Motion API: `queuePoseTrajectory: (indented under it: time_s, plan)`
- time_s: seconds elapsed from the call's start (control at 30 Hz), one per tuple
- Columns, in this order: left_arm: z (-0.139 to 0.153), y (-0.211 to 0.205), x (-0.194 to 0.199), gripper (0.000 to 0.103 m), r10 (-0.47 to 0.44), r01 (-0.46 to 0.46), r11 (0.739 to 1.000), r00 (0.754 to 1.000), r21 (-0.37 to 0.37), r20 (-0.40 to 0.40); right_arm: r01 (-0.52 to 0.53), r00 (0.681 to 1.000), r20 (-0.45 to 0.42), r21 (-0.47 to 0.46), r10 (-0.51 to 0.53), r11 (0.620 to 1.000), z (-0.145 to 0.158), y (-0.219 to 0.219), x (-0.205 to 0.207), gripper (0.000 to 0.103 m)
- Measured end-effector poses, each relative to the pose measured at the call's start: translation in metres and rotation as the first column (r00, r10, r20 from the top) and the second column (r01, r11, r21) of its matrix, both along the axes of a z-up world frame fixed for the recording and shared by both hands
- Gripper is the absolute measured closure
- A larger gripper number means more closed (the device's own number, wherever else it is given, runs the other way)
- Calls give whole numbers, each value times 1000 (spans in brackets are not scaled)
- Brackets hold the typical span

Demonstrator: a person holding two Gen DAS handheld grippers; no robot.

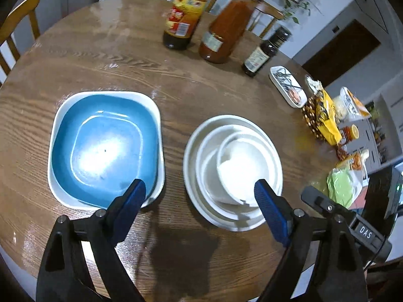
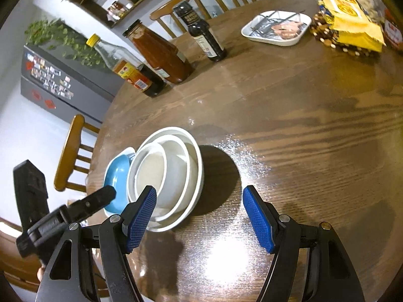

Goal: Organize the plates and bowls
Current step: 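Move both grippers to the rim of the nested bowl stack, then close both grippers on the large white bowl rim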

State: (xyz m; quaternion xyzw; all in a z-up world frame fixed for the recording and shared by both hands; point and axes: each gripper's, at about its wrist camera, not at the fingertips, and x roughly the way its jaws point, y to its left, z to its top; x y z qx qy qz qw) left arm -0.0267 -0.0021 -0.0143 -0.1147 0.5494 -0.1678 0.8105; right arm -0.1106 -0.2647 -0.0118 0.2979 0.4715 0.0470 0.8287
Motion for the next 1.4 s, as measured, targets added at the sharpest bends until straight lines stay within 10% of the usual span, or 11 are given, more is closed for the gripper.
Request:
queuePoseTrajectory:
  time_s: [0.47,1.4]
  plan:
    - [-13,22,16,60,89,-88,996,994,24,-68,40,999,-40,80,-37,996,-20,-13,3,31]
    - [-27,-7,37,62,-29,47,981,995,190,-98,13,991,-131,-58,-21,998,-43,12,27,46]
